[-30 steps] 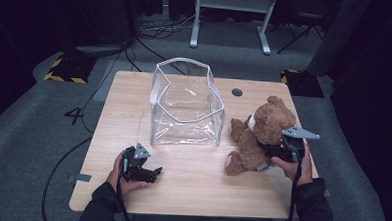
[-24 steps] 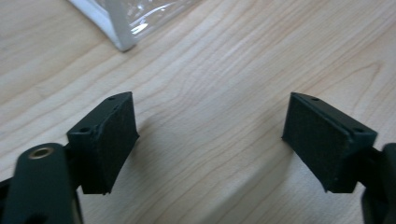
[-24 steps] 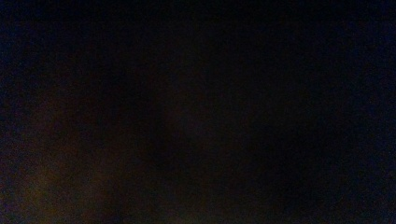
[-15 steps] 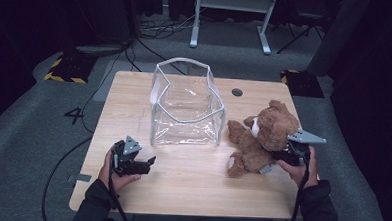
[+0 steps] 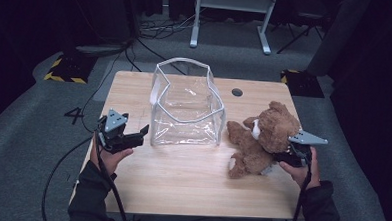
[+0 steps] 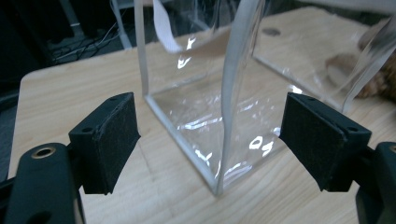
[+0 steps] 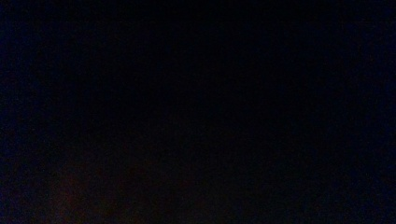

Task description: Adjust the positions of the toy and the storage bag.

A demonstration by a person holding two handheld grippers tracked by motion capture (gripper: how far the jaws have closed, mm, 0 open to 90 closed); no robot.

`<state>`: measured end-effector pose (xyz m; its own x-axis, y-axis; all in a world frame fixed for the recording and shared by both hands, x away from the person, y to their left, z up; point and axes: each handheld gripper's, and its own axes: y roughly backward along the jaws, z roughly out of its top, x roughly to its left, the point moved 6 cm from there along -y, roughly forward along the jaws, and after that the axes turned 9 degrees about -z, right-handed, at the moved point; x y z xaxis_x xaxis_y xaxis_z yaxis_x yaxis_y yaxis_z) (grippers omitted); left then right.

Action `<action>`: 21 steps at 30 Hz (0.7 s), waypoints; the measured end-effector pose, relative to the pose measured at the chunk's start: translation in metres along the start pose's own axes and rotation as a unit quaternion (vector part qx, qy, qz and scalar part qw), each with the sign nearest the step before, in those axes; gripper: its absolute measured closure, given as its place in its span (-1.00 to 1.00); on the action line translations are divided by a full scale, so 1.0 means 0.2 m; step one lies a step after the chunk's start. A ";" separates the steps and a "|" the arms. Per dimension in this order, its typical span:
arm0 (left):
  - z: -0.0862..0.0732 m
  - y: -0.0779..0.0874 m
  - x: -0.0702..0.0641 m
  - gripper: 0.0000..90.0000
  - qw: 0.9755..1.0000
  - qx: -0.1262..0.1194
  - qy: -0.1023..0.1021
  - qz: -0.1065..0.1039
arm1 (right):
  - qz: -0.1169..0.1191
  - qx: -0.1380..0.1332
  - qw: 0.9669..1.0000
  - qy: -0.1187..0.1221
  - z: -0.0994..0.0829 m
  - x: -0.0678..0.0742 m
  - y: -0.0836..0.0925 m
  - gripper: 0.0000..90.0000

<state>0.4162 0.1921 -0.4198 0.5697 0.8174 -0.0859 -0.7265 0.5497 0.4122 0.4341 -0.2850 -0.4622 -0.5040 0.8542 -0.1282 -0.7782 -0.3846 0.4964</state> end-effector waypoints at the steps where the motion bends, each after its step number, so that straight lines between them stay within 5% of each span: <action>1: 0.05 -0.01 0.00 -0.58 1.000 -0.009 -0.002 -0.004 | -0.001 0.001 1.000 0.004 0.00 0.00 0.00 -0.09; 10: 0.27 -0.04 0.02 -0.58 1.000 -0.027 -0.015 0.002 | -0.002 0.003 1.000 0.009 0.00 0.01 0.00 -0.09; 21: 0.44 -0.27 0.09 -0.59 0.999 0.025 -0.022 0.011 | 0.000 0.004 1.000 0.017 0.00 0.01 0.01 -0.10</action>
<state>0.4998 0.1627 -0.3639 0.5708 0.8202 -0.0371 -0.7193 0.5214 0.4590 0.4318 -0.2833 -0.4620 -0.5171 0.8414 -0.1568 -0.7746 -0.3821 0.5040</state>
